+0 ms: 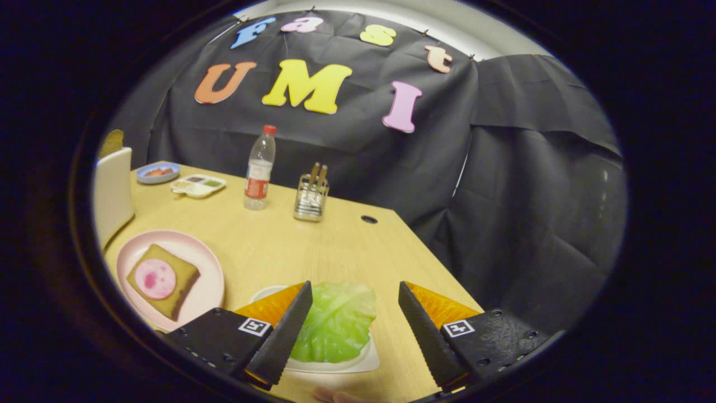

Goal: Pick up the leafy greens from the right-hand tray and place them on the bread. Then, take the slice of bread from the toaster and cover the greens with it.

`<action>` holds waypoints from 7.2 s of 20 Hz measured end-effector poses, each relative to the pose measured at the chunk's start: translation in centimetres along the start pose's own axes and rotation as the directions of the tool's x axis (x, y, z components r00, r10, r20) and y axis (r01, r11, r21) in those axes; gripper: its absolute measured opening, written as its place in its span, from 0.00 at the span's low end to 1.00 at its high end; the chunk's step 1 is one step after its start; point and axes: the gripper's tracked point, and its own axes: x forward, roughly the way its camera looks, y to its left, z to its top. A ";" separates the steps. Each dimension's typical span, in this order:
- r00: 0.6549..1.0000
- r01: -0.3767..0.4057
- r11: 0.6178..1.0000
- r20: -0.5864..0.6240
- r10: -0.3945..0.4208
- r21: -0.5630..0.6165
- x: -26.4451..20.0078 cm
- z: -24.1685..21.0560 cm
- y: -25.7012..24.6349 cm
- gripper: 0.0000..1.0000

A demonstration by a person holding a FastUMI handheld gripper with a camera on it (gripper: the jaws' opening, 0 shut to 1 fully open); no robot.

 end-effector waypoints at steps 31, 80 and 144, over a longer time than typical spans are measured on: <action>0.998 -0.065 0.986 0.005 0.065 0.156 -3.7 4.1 -1.0 0.00; 0.932 -0.344 0.939 0.125 0.339 0.013 -11.7 8.5 18.2 0.85; 0.893 -0.439 0.895 0.145 0.426 0.074 -25.2 27.3 41.1 0.09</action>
